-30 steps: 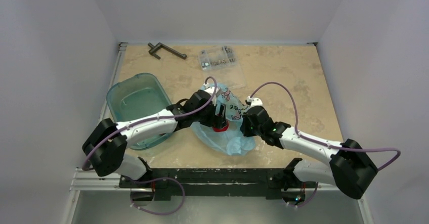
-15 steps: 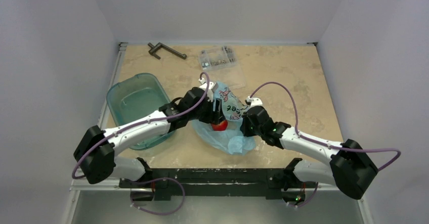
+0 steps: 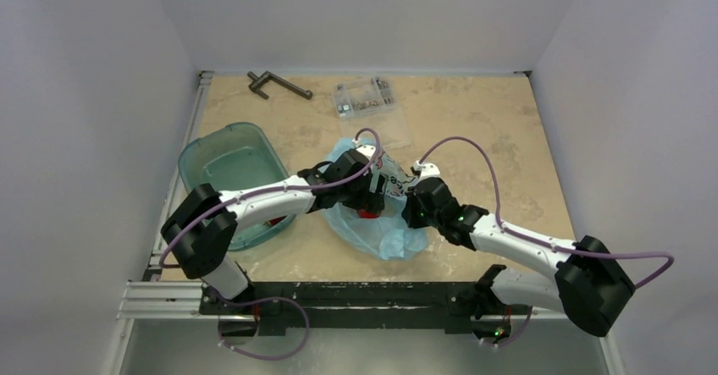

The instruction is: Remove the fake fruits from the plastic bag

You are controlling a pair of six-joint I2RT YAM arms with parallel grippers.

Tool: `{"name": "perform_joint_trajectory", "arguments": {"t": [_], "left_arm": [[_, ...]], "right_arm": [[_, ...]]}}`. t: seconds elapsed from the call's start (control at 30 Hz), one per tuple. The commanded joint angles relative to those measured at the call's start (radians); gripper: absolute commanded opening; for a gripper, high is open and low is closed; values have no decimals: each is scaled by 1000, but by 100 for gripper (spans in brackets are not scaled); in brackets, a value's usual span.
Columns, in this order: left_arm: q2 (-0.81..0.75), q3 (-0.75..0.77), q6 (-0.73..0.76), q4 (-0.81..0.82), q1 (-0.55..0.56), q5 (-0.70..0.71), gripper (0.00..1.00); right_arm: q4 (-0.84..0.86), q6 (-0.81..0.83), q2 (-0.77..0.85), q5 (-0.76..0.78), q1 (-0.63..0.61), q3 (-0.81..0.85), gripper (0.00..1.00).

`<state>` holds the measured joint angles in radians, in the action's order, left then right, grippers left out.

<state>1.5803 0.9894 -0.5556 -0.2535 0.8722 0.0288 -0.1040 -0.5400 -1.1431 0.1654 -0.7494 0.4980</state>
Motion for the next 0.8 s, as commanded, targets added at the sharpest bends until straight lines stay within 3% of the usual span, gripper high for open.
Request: {"name": "perform_joint_trajectory", "arguments": {"t": [0.0, 0.1, 0.2, 0.37, 0.63, 0.77], "left_arm": [[44, 65, 20, 25, 4, 19, 84], [73, 95, 24, 3, 4, 8, 71], [78, 101, 22, -11, 5, -3, 65], [31, 97, 19, -39, 5, -24, 41], [-146, 96, -27, -17, -8, -245, 15], [-202, 47, -137, 129, -66, -467, 8]], "right_arm": [[24, 15, 11, 2, 4, -6, 0], [26, 16, 12, 0, 4, -7, 0], [26, 17, 12, 1, 4, -6, 0], [25, 15, 14, 8, 4, -8, 0], [26, 15, 18, 13, 4, -10, 0], [25, 14, 24, 15, 4, -11, 0]]}}
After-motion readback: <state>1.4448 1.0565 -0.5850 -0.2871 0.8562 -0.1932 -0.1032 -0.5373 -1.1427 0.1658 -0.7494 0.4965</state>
